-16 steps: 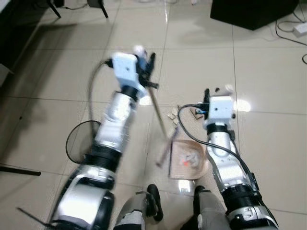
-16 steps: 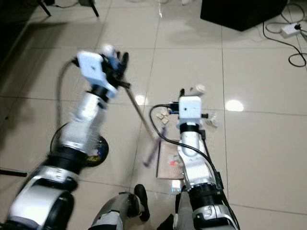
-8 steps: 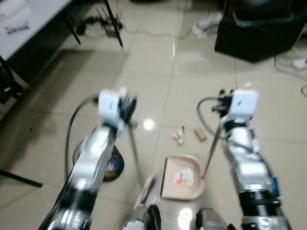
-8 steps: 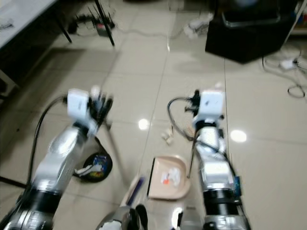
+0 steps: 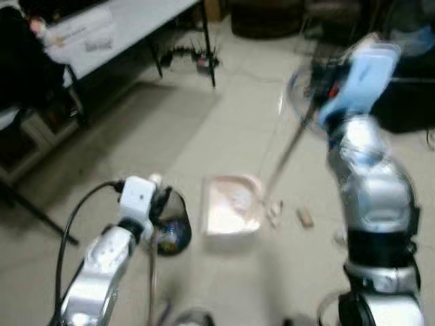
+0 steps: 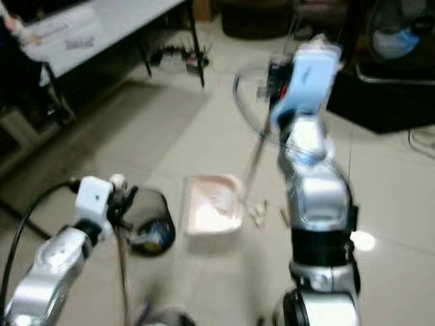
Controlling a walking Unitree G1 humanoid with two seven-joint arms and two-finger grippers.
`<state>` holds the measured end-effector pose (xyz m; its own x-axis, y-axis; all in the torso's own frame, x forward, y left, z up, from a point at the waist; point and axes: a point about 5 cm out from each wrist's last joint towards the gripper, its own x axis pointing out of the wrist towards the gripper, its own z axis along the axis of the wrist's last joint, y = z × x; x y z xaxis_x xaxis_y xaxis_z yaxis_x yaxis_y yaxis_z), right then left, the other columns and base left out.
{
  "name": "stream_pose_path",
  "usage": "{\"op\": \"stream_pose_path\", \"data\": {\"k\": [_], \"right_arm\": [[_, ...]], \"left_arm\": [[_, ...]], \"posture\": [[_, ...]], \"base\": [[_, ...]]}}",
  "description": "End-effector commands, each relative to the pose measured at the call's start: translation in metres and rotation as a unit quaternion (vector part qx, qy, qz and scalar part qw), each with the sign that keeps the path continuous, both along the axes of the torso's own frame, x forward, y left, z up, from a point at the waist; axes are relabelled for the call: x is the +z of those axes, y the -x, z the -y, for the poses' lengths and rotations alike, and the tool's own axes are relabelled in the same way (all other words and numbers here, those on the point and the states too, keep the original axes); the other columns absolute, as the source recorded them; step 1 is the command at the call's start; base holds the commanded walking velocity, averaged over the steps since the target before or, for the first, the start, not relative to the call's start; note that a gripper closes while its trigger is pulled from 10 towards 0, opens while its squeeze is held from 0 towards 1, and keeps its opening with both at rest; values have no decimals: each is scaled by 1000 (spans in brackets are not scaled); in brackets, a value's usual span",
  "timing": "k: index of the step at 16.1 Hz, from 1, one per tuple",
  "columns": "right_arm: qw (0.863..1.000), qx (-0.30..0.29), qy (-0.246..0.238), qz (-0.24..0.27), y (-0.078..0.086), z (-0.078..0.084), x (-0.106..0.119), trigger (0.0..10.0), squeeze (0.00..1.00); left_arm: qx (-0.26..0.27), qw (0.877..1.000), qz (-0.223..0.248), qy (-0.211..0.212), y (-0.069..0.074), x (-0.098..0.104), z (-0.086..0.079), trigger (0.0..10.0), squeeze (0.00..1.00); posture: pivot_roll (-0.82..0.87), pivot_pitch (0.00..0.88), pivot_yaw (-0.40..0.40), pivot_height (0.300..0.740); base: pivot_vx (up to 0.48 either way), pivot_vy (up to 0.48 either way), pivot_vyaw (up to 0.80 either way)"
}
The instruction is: Sweep floor
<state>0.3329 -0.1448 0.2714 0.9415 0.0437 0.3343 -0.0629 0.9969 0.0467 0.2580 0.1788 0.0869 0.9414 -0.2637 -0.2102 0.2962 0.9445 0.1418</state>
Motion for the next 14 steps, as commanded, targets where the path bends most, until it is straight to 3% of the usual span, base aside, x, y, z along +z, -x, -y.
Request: {"op": "stream_pose_path", "data": {"k": [1,4,7,9,11,14], "right_arm": [[1000,19,-5,18,1,-5,13,10000,0],[999,44,-18,25,-4,-10,32,10000,0],[998,63,-20,19,-10,-13,39,10000,0],[997,66,-31,8,-14,-15,37,10000,0],[996,54,-66,0,-16,-13,33,10000,0],[994,30,-101,-1,-17,-4,28,10000,0]], "left_arm": [[15,1000,14,-19,3,7,-8,10000,0],[52,998,20,-30,11,4,-12,10000,0],[86,995,50,-28,6,14,-12,10000,0],[93,990,88,-54,0,26,-12,10000,0],[112,985,112,-61,-6,37,-14,10000,0],[90,986,128,-63,-9,45,-7,10000,0]], "posture": [[-70,0,98,740],[-52,0,41,740],[-32,0,-40,740],[-17,0,-72,740],[-10,0,-53,740],[-21,0,-5,740]], "base": [[0,0,800],[0,0,800],[0,0,800],[0,0,800],[0,0,400],[205,0,0]]}}
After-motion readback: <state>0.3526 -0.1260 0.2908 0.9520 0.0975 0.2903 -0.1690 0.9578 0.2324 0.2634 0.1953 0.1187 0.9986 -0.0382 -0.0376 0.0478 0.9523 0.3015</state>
